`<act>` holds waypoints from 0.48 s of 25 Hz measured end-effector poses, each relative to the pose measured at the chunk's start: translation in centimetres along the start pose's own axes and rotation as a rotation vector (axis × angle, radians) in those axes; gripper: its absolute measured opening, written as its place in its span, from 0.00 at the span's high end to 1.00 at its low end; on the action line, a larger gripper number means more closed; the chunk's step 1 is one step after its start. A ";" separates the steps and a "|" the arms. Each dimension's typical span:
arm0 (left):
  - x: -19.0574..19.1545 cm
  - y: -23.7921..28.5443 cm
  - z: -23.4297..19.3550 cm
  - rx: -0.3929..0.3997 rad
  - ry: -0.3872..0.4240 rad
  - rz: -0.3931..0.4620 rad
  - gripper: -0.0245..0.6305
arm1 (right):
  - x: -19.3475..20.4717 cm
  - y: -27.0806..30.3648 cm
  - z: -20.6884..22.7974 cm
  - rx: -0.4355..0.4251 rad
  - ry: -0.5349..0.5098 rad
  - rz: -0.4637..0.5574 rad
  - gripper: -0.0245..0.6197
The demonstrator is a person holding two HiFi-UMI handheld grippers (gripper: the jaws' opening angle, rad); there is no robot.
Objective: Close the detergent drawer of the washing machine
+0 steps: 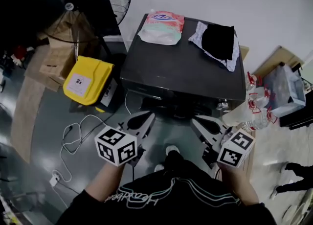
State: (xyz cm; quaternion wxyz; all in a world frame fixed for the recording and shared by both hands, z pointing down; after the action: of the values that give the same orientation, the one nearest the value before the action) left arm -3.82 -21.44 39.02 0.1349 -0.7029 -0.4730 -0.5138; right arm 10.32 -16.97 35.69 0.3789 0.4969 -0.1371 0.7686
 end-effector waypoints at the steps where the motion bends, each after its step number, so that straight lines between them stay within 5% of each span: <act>1: -0.1 -0.8 1.4 0.026 -0.003 0.010 0.93 | -0.4 -0.2 -0.9 -0.008 -0.011 0.009 0.92; 5: -0.5 -4.0 6.0 0.100 0.026 0.046 0.93 | -2.0 -0.9 -4.6 -0.047 -0.064 0.048 0.92; 12: -3.2 -10.1 9.3 0.101 0.056 0.164 0.93 | -2.2 -1.9 -10.8 -0.106 -0.137 0.070 0.92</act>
State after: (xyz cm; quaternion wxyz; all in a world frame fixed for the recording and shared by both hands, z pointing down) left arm -6.54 -11.66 29.25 0.2250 -0.7170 -0.4350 -0.4960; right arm 5.06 -10.29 28.40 0.3673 0.5224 -0.2202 0.7374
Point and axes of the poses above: the fingertips, and each gripper's own axes: y forward along the fingers, z to its right, x out of its underside, the point moved 2 cm from there along -y, backward along the fingers, and after that the axes turned 2 degrees about z, right-handed, at the moved point
